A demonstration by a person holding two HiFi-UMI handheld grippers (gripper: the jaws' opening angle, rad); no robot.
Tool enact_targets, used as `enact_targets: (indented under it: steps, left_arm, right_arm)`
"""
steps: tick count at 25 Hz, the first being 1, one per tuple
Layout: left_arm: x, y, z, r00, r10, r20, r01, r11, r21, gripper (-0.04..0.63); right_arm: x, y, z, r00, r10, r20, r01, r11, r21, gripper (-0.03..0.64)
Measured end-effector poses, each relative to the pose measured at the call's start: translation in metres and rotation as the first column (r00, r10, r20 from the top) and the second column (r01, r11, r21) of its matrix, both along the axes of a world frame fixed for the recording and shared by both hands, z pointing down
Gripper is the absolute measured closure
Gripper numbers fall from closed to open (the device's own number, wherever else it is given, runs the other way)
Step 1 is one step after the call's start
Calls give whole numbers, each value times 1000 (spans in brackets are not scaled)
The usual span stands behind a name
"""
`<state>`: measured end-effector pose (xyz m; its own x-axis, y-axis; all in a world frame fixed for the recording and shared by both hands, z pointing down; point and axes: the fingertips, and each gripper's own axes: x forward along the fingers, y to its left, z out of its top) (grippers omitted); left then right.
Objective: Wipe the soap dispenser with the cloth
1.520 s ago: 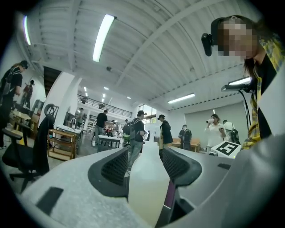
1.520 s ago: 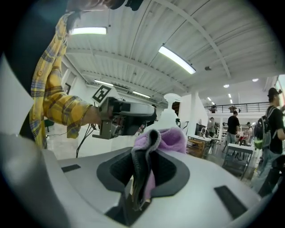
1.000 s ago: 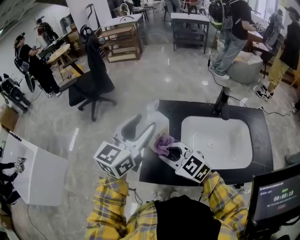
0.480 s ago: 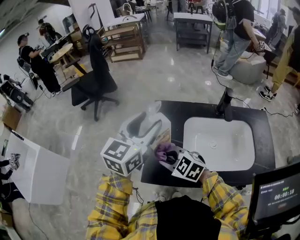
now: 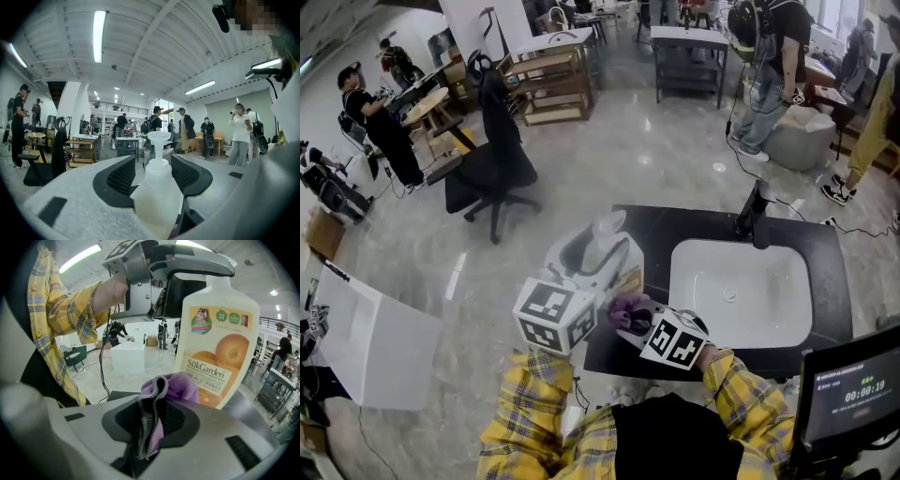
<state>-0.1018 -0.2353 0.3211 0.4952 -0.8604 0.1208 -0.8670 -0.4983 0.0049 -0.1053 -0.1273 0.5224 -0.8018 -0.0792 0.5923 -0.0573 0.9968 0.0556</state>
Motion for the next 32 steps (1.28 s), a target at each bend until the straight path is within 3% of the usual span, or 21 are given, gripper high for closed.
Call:
enact_targets:
  steps: [4, 11, 15, 20, 26, 32]
  left_arm:
    - [9, 11, -13, 1000, -24, 1, 24, 1000, 7, 377]
    - [-1, -9, -5, 987, -161, -24, 160, 987, -21, 396]
    - [9, -19, 5, 980, -188, 61, 188, 982, 9, 433]
    - [7, -19, 4, 975, -204, 83, 202, 979, 33, 436]
    - [13, -20, 9, 991, -113, 73, 111, 993, 29, 437]
    - [22, -21, 11, 991, 113, 70, -115, 993, 20, 437]
  right_arm:
    - [4, 11, -18, 998, 22, 58, -21, 1000, -19, 535]
    - [33, -15, -52, 957, 196, 215, -179, 979, -98, 535]
    - [62, -41, -66, 913, 325, 246, -307, 945, -110, 535]
    - [78, -55, -85, 854, 434, 286, -419, 901, -116, 535]
    - [87, -56, -88, 830, 465, 306, -452, 884, -119, 535]
    - [91, -57, -90, 824, 471, 314, -460, 880, -114, 535]
